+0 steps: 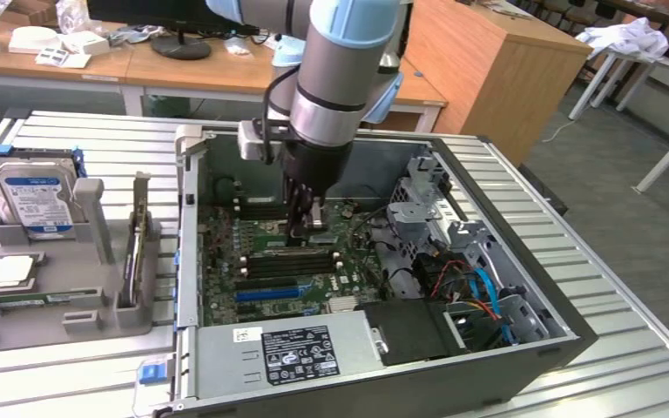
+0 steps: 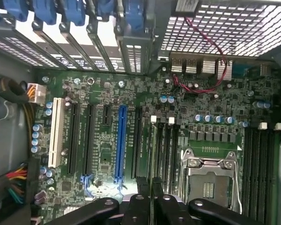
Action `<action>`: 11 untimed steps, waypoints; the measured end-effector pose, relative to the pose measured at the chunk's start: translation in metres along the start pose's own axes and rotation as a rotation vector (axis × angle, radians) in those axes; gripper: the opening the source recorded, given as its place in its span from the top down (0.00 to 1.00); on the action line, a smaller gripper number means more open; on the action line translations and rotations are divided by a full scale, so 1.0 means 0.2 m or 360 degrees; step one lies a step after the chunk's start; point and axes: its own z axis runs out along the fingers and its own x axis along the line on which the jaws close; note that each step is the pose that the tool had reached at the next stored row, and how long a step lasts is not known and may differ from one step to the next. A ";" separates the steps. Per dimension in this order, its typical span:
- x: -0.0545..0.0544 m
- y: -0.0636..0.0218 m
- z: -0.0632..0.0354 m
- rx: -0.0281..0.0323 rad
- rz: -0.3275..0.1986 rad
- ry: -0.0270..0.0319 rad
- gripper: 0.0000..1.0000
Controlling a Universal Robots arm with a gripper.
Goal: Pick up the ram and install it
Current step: 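Insert the ram into the slot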
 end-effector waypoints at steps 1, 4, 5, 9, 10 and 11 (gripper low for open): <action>0.00 -0.001 0.010 0.00001 0.0008 -0.00004 0.87; 0.00 -0.002 0.035 0.00004 0.0019 -0.00010 0.87; 0.00 -0.002 0.043 0.00004 0.0019 -0.00010 0.87; 0.00 -0.004 0.071 0.00003 0.0015 -0.00009 0.87; 0.00 -0.004 0.079 0.00003 0.0009 -0.00004 0.87; 0.00 -0.005 0.088 0.00005 0.0004 -0.00001 0.87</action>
